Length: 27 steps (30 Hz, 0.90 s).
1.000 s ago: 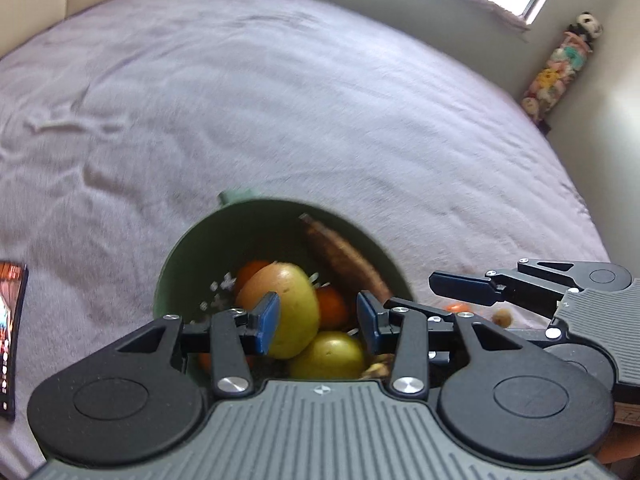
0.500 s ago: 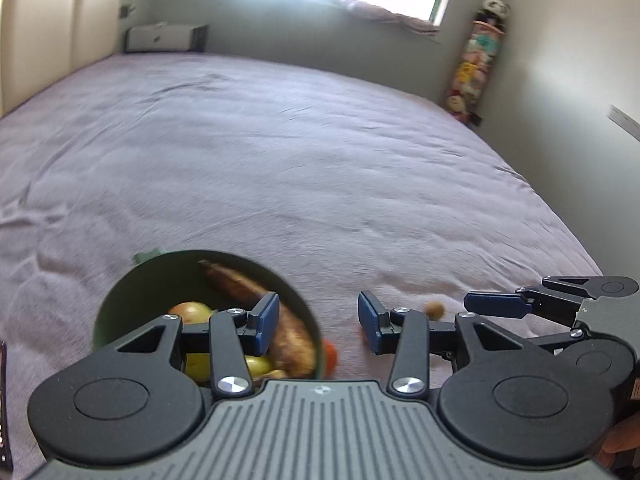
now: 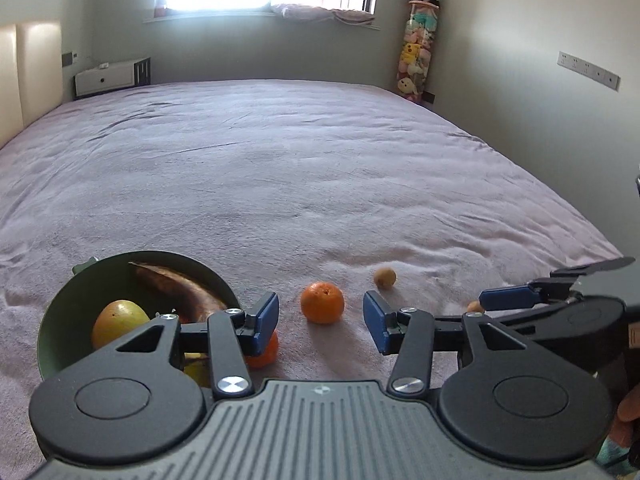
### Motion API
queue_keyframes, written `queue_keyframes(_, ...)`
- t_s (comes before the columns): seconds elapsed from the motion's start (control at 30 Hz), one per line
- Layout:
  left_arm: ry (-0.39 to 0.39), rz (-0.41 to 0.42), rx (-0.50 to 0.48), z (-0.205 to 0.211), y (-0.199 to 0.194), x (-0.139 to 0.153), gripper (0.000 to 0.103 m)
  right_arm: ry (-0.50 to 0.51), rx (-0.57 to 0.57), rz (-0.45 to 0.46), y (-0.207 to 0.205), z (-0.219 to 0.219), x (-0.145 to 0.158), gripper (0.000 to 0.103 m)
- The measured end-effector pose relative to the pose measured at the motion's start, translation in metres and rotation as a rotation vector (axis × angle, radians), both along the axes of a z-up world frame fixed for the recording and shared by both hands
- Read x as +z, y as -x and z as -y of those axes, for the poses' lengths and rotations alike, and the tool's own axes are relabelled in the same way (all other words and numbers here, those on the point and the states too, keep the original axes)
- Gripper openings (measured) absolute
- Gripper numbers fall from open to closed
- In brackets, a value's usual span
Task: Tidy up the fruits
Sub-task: 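Withdraw both open tools from the colander toward the remaining mandarins, then move the right gripper onto a mandarin and close it around the fruit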
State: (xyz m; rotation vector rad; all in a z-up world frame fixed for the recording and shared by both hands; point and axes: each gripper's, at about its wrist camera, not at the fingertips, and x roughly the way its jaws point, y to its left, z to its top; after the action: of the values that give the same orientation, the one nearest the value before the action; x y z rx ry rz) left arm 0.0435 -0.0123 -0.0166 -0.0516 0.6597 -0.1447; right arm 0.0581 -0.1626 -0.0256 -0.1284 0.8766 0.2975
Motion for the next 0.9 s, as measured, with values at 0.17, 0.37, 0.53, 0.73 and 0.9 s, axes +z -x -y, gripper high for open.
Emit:
queue_keyframes(0.17,-0.024,-0.009,-0.017,0.010,0.001,-0.016,0.056,-0.028,-0.041,-0.032,-0.007,0.012,-0.016,0.059)
queue_keyframes(0.37,-0.142,-0.026,-0.021,0.028,-0.004,-0.034,0.056,-0.074,-0.047,-0.020,-0.015,0.015,-0.027,0.057)
queue_keyframes(0.53,-0.171,-0.107,0.099,0.031,-0.012,-0.052,0.056,-0.120,-0.028,-0.018,-0.024,0.009,-0.035,0.057)
queue_keyframes(0.73,-0.160,-0.180,0.298,0.025,-0.018,-0.074,0.056,-0.170,-0.030,-0.011,-0.034,0.005,-0.040,0.057)
queue_keyframes(0.9,-0.154,-0.122,0.385,0.024,-0.016,-0.072,0.055,-0.196,-0.035,-0.009,-0.044,0.002,-0.048,0.057)
